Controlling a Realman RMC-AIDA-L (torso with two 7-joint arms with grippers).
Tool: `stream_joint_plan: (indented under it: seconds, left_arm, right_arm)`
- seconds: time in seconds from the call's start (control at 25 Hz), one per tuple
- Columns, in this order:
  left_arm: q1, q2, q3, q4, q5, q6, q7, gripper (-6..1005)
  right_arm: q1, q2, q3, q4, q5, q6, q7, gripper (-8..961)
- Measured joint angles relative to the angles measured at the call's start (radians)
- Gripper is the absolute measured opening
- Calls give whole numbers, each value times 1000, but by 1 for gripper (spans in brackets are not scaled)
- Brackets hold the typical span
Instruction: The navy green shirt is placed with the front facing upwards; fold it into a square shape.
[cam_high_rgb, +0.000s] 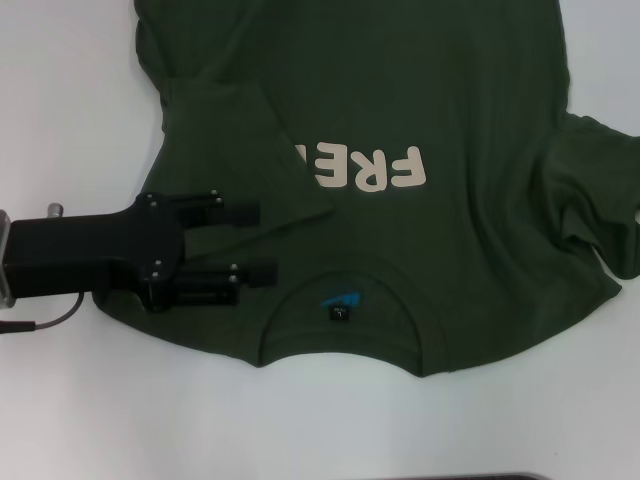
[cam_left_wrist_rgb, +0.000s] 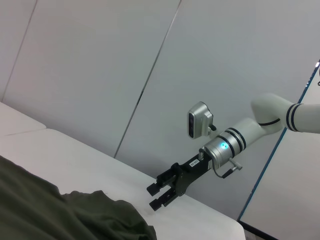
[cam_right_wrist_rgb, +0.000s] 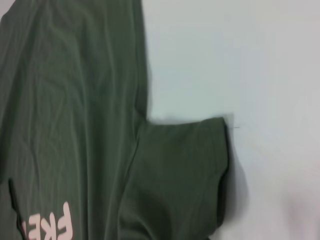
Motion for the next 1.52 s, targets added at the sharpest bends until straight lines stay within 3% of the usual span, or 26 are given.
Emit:
stream_joint_plan:
  seconds: [0.72, 1.52]
  left_arm:
    - [9, -2, -6, 15, 0, -7, 3, 784]
    - [9, -2, -8, 16, -13, -16, 15, 784]
  right_arm:
    - [67, -6, 6, 73, 0, 57, 122, 803]
    - [91, 17, -11, 114, -2, 154, 122, 803]
